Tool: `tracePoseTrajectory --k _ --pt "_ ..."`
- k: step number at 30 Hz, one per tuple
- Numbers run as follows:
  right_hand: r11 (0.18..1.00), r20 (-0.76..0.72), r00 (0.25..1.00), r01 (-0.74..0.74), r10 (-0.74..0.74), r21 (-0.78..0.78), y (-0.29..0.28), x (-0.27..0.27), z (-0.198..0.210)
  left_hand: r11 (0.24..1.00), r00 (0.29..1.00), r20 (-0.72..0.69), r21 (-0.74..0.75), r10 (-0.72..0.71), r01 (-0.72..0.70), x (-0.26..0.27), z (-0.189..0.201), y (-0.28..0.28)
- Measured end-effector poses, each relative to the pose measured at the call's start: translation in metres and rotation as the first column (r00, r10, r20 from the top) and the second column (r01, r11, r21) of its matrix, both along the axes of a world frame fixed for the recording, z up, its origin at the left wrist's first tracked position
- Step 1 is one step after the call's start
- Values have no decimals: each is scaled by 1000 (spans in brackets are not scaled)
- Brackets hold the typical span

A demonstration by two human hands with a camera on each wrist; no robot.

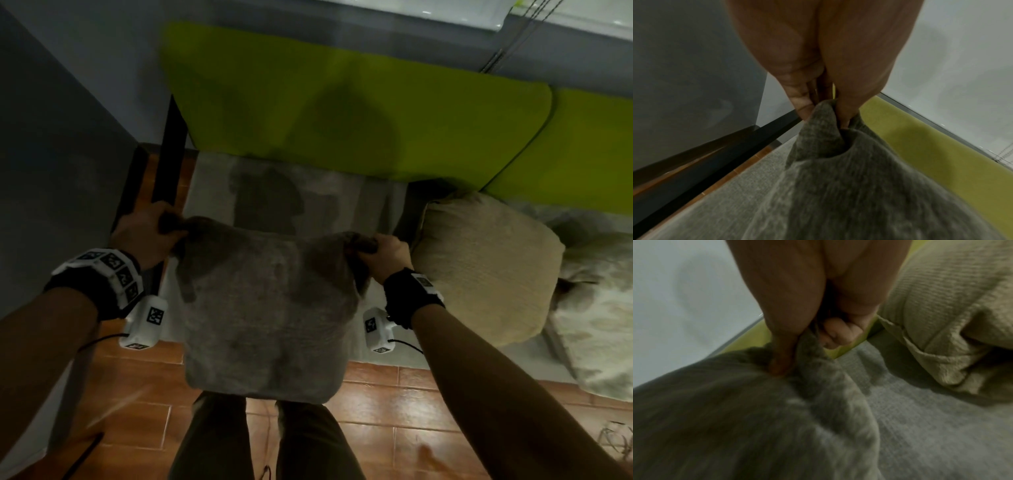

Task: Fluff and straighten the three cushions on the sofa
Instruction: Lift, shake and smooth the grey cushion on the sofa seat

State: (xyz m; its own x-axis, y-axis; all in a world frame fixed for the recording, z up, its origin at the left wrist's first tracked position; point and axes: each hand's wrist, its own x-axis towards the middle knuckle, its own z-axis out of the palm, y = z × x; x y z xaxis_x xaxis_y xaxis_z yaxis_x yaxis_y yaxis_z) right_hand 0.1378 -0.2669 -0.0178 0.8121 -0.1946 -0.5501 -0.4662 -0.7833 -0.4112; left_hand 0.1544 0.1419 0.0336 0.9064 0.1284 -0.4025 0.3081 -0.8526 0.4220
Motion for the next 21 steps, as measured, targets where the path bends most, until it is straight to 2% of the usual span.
tracePoseTrajectory --k 2,4,6,7,10,12,13,14,16,17,19,21 --pt "959 6 987 152 -158 241 -8 -6 2 999 997 -55 9 49 -49 1 -4 5" --pt "843 -37 962 254 -270 475 -15 -10 13 996 993 -82 -20 81 -83 2 -9 10" --pt "742 -118 941 325 -318 586 -22 -12 19 995 995 -78 -77 57 -63 1 -14 15" --pt "745 -119 937 334 -327 577 -26 -11 18 993 996 -76 -105 39 -47 1 -20 19" --pt "859 -27 946 305 -323 411 -28 -9 9 991 999 -35 -132 6 -10 6 -21 21" --pt "870 -13 943 312 -332 382 -25 -9 0 991 999 -1 -119 53 -52 8 -7 12" --pt "856 -19 943 309 -332 415 -23 -9 -1 988 996 12 -129 92 -90 8 -3 11" --pt "806 -48 935 330 -353 491 -21 -10 0 981 993 -1 -157 115 -114 8 0 9" --pt "643 -152 891 419 -429 641 -21 -10 2 928 983 -80 -326 165 -182 6 2 8" --pt "600 -166 884 425 -438 678 -24 -10 4 890 975 -124 -401 182 -217 6 1 8" --pt "633 -144 903 391 -405 668 -25 -10 10 871 974 -144 -440 173 -219 4 -12 16" --pt "718 -93 913 372 -396 589 -30 -10 7 875 973 -112 -426 201 -229 2 -11 13"
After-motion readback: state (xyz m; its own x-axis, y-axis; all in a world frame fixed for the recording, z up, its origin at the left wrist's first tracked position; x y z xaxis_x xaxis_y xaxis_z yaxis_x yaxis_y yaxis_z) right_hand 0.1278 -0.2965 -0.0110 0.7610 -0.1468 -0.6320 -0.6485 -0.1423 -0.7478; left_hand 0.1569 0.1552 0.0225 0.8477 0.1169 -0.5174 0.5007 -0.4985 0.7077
